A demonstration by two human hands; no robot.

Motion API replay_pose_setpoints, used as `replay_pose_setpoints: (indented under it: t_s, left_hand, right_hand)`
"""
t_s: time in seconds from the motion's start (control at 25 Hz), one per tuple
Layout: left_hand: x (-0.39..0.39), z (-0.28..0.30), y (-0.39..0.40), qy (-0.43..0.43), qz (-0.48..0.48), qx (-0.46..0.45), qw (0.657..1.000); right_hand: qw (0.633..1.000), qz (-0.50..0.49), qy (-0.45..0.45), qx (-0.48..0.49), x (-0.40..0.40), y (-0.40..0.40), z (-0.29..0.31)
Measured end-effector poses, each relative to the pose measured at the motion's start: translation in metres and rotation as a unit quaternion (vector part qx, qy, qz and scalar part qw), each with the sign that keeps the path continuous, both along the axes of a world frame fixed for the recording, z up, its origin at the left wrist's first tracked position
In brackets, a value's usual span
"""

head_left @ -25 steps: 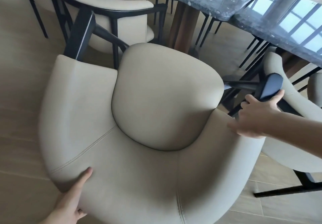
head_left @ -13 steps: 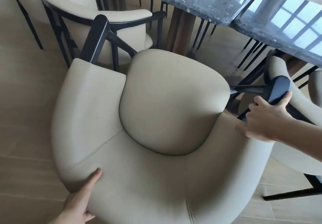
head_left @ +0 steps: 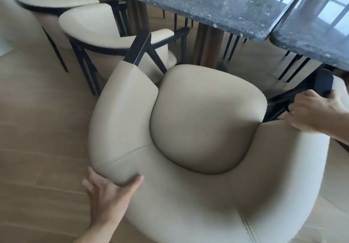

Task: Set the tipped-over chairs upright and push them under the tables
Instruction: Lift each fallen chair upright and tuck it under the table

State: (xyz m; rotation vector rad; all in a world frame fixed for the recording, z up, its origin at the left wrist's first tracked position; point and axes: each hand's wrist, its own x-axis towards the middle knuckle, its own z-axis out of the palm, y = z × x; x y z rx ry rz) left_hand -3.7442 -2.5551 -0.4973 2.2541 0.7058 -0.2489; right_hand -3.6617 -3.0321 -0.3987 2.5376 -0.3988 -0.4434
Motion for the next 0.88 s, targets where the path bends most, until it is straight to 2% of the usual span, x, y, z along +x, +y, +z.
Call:
replay_pose_setpoints:
  t_s: [0.04, 0.12, 0.24, 0.32, 0.4, 0.52, 0.64, 0.88]
  left_hand:
    - [0.009, -0.002, -0.005, -0.067, -0.042, 0.025, 0.997]
    - [0.028, 0.002, -0.017, -0.176, -0.147, 0.123, 0.965]
    - [0.058, 0.003, -0.035, -0.290, -0.322, 0.193, 0.880]
    - [0.075, 0.004, -0.043, -0.302, -0.391, 0.219, 0.842]
    - [0.089, 0.008, -0.051, -0.314, -0.395, 0.230, 0.832]
    - [0.107, 0.011, -0.062, -0.322, -0.390, 0.235, 0.830]
    - [0.124, 0.015, -0.072, -0.331, -0.398, 0.238, 0.822]
    - [0.136, 0.023, -0.082, -0.317, -0.403, 0.221, 0.829]
  right_hand:
    - [0.996, 0.004, -0.082, 0.037, 0.004, -0.006, -0.006]
    - [0.968, 0.004, -0.226, 0.110, 0.009, -0.008, -0.018]
    - [0.963, -0.010, -0.251, 0.098, 0.023, -0.006, -0.027]
    - [0.971, -0.019, -0.226, 0.071, 0.027, 0.002, -0.032]
    - [0.985, -0.046, -0.163, 0.030, 0.026, 0.016, -0.039]
    - [0.991, -0.089, -0.100, 0.017, 0.030, 0.033, -0.050]
    - [0.988, -0.100, -0.108, 0.038, 0.032, 0.033, -0.056]
    - [0.990, -0.067, -0.100, 0.077, 0.021, 0.051, -0.056]
